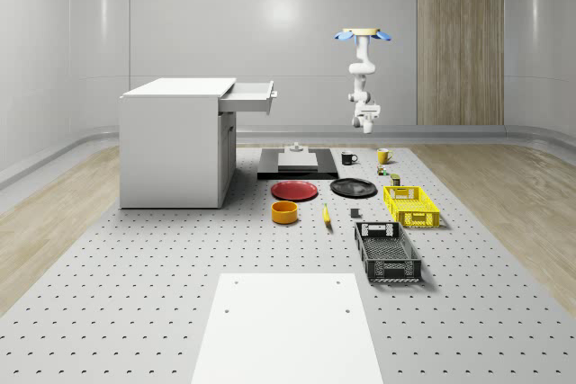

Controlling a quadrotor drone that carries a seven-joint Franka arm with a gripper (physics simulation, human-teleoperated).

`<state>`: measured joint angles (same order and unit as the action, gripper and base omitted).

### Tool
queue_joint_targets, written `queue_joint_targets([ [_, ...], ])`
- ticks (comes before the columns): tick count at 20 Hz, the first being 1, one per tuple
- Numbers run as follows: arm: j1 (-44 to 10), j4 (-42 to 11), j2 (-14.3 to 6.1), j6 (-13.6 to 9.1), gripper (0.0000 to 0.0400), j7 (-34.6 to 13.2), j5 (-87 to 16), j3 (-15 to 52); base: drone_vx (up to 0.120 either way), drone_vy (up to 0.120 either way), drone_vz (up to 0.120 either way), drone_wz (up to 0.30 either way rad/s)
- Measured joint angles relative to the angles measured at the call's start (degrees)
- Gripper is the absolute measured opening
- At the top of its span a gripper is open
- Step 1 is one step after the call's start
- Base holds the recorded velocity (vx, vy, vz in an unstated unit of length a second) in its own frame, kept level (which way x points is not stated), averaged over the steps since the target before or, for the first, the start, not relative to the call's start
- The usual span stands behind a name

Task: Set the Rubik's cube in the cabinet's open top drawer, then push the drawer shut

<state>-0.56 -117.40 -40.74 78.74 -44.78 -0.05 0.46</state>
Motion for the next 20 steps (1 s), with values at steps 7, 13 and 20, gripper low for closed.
queue_joint_targets([
  [7,-0.14,-0.21,-0.21,0.30,0.0400,-0.06,-0.55,0.41,0.120,0.074,0.000,0.000],
  [13,-0.45,-0.42,-0.40,0.57,0.0400,-0.24,-1.97,1.42,0.120,0.073,0.000,0.000],
  [20,-1.56,-0.94,-0.70,0.94,0.0400,-0.91,-6.99,5.00,0.120,0.000,0.000,0.000],
])
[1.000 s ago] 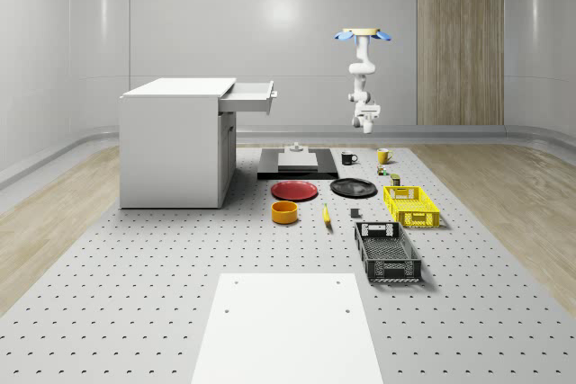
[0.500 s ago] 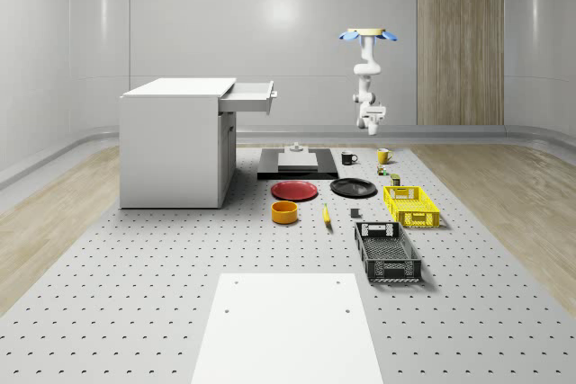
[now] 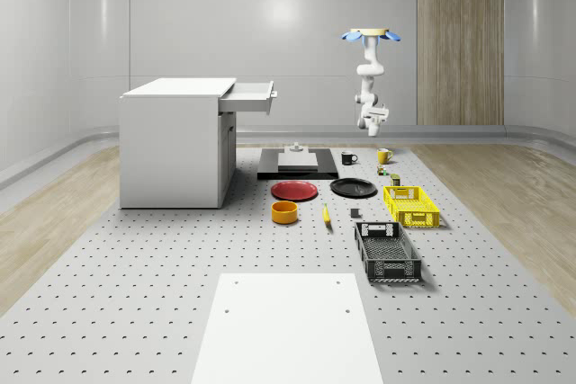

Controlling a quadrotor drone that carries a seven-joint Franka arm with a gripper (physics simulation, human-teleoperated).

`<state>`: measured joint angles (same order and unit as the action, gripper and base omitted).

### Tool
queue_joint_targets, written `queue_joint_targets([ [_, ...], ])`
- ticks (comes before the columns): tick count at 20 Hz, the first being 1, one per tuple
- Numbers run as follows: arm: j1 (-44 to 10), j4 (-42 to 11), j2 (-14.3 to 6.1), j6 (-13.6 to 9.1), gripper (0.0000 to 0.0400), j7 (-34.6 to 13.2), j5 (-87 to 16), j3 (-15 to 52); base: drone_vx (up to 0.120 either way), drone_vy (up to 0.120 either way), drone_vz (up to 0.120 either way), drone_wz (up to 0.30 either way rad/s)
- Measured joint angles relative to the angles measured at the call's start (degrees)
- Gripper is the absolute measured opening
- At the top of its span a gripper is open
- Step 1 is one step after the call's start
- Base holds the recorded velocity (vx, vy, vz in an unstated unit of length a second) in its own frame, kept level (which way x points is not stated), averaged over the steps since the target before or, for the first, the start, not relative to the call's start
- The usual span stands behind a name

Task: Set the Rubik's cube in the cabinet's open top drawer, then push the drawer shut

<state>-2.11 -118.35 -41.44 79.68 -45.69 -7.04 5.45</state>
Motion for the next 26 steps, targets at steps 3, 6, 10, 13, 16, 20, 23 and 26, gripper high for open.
queue_joint_targets([
  [3,-1.04,-0.69,-0.23,0.23,0.0400,-0.64,-4.72,3.34,0.120,0.000,0.000,0.000],
  [6,-2.75,-2.36,-0.68,0.58,0.0400,-1.75,-12.33,8.67,0.120,0.000,0.000,0.000],
  [10,-6.65,-8.29,-2.07,1.43,0.0400,-4.62,-29.00,19.88,0.120,0.000,0.000,0.000],
  [13,-11.30,-17.28,-4.07,2.10,0.0400,-8.82,-46.73,30.72,0.120,0.000,0.000,0.000],
  [16,-18.00,-28.57,-6.57,1.50,0.0400,-15.35,-66.33,41.29,0.120,0.000,0.000,0.000],
  [20,-29.98,-40.05,-9.74,-2.75,0.0400,-25.53,-87.71,52.04,0.120,0.000,-0.090,0.000],
  [23,-38.77,-44.31,-11.91,-6.79,0.0400,-31.84,-97.30,57.36,0.120,0.000,-0.120,0.000],
  [26,-45.51,-46.24,-13.87,-9.92,0.0400,-36.33,-102.50,60.84,0.120,0.000,-0.120,0.000],
])
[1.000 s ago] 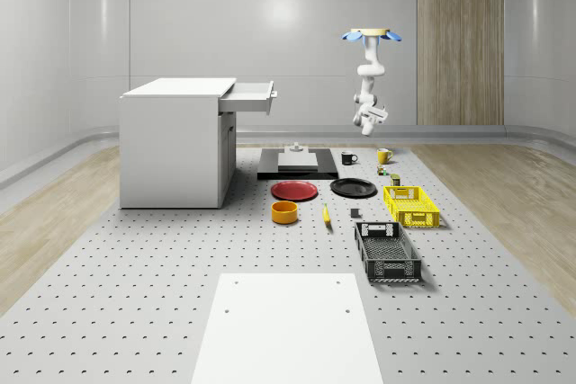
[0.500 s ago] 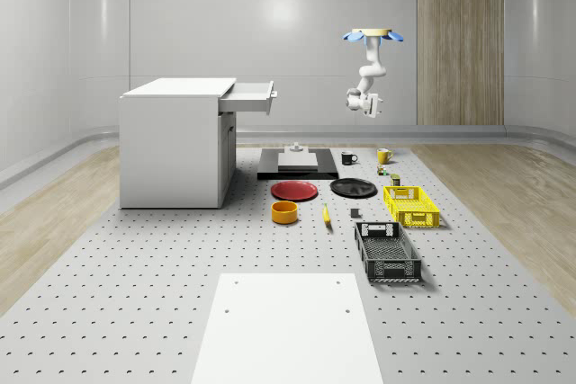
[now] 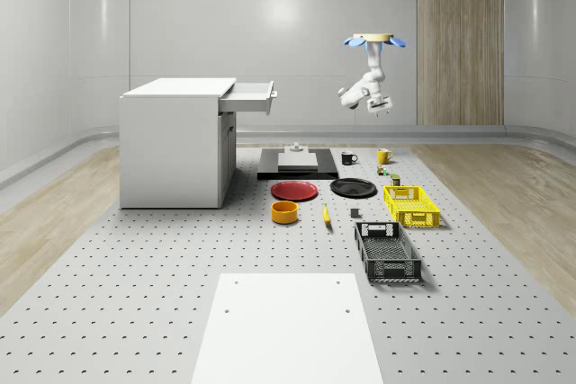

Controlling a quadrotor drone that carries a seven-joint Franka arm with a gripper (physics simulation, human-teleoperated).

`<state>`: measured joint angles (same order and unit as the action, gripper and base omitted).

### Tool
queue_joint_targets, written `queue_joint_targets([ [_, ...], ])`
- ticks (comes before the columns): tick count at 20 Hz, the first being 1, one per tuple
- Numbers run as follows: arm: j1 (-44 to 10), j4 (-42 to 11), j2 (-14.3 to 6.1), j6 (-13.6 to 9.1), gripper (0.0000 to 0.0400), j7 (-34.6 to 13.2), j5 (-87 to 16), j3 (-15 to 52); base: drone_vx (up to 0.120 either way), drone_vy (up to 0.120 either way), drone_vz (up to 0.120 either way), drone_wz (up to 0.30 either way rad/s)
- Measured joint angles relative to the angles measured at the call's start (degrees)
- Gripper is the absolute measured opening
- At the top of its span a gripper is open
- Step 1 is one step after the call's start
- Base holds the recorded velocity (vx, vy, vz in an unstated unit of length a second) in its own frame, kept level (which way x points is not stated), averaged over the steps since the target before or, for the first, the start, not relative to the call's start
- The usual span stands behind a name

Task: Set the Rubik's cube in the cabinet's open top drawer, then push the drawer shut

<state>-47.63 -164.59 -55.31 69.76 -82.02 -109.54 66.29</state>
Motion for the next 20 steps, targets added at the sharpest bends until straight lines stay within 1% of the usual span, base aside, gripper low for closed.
queue_joint_targets([
  [1,-1.74,-0.36,-0.59,-0.76,0.0400,-1.14,-1.07,0.85,0.120,0.000,-0.120,0.000],
  [4,-5.71,-0.99,-2.18,-2.28,0.0400,-3.74,-3.06,2.76,0.120,-0.120,-0.120,0.000],
  [7,-8.27,-1.24,-3.53,-2.91,0.0400,-5.46,-3.88,4.02,0.120,-0.120,-0.120,0.000],
  [8,-8.91,-1.28,-3.94,-2.98,0.0400,-5.90,-4.00,4.35,0.120,-0.040,-0.120,0.000],
  [13,-11.07,-1.33,-5.79,-2.66,0.0400,-7.46,-3.97,5.55,0.120,0.000,-0.120,0.000],
  [20,-12.64,-1.23,-8.10,-1.23,0.0400,-8.74,-3.12,6.64,0.114,0.000,-0.120,0.000],
])
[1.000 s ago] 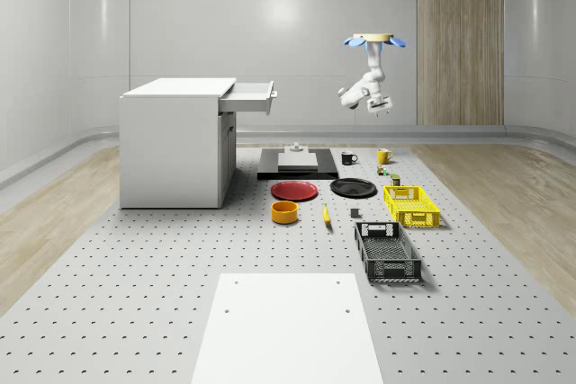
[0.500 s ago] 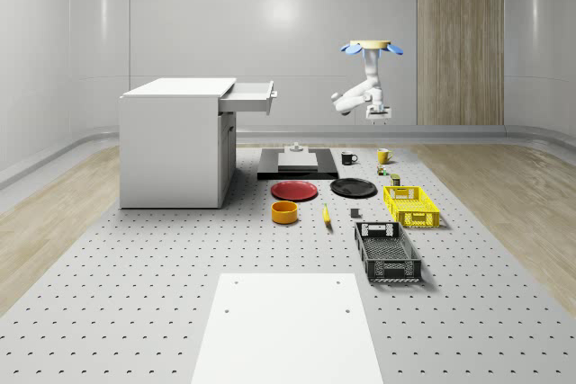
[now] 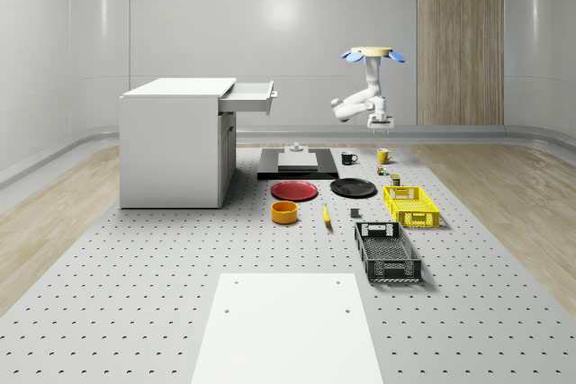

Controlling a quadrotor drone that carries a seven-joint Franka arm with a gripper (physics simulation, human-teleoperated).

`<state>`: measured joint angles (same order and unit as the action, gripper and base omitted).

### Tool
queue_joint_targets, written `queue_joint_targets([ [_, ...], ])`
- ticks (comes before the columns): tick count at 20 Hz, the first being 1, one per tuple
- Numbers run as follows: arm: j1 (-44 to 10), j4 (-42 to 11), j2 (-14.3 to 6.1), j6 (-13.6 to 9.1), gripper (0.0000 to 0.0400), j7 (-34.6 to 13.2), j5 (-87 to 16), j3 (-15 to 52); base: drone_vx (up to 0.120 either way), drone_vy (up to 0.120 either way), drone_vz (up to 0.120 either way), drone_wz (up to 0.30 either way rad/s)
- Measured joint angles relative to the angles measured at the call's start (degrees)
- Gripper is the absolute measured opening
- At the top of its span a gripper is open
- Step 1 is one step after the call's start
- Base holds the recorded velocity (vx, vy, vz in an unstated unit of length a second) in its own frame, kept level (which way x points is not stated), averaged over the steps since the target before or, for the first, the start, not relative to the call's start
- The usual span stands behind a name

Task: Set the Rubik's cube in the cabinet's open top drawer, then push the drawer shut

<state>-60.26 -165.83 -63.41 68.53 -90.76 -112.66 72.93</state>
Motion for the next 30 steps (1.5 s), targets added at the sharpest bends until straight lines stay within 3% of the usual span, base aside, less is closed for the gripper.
queue_joint_targets([
  [4,-0.59,0.08,-1.23,0.99,0.0400,-0.52,0.60,0.48,0.010,0.000,-0.120,0.000],
  [12,-1.49,0.25,-3.57,3.04,0.0400,-1.35,1.82,1.28,0.120,0.000,-0.120,0.000],
  [18,-2.05,0.36,-5.23,4.55,0.0400,-1.88,2.68,1.79,0.080,0.000,-0.013,0.000],
  [30,-3.00,0.57,-8.30,7.39,0.0400,-2.77,4.23,2.64,0.003,-0.033,-0.120,0.000],
])
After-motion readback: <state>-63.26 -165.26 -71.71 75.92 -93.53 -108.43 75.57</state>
